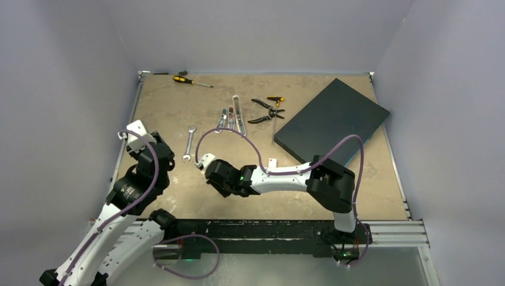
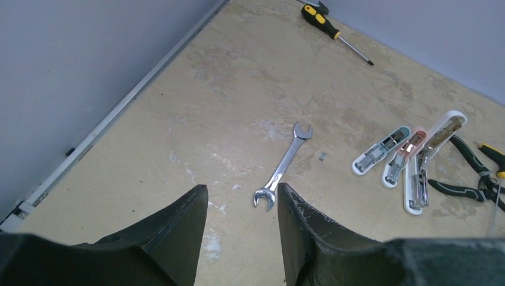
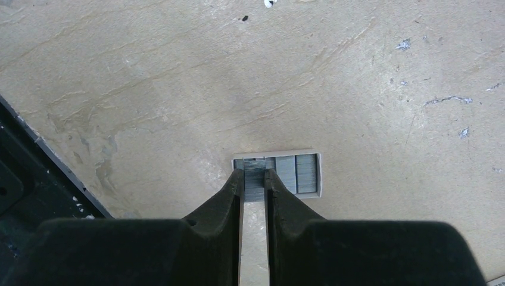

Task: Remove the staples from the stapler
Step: Adjust the staple in the staple box.

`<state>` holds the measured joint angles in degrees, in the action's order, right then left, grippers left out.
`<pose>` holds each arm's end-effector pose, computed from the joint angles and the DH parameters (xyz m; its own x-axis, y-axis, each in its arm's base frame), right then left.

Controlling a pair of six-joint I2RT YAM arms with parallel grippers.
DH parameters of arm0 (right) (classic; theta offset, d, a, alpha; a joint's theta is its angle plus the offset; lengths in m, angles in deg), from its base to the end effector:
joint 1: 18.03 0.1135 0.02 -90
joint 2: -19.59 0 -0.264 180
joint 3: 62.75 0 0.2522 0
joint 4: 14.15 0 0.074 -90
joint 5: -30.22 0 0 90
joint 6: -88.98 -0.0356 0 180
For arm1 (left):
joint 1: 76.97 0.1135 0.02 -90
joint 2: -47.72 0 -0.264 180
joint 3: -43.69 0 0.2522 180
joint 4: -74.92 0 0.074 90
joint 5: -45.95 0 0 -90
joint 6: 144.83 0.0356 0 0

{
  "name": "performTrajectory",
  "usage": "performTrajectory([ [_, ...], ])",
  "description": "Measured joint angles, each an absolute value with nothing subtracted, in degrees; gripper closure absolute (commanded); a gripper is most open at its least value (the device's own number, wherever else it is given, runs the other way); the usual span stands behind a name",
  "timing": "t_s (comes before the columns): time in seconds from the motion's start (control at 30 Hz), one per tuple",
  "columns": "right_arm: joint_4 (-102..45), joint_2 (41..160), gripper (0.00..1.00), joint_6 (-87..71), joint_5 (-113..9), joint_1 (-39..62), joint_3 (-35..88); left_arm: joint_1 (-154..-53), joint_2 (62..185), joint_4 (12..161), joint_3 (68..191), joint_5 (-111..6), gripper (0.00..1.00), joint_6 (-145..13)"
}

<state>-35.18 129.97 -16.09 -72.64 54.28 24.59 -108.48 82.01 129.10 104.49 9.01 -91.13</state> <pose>0.1358 0.3998 0.1867 -0.4329 -0.5232 -0.7340 -0.7950 0.6055 0.0373 0.1104 -0.0343 0.3305 -0.1478 -0.3267 -0.9335 -0.4676 0.8548 -0.2252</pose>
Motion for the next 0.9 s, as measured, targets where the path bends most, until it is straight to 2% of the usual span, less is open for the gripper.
performTrajectory([
  [0.43, -34.90, 129.97, 0.82, -14.41, -72.58, 54.28, 23.65, -108.48, 77.61, 133.60, 104.97, 15.91, 0.53, -96.28],
  [0.9, -34.63, 129.97, 0.81, -13.32, -72.49, 54.31, 23.63, -108.50, 78.40, 134.19, 104.97, 16.24, 0.53, -96.42],
])
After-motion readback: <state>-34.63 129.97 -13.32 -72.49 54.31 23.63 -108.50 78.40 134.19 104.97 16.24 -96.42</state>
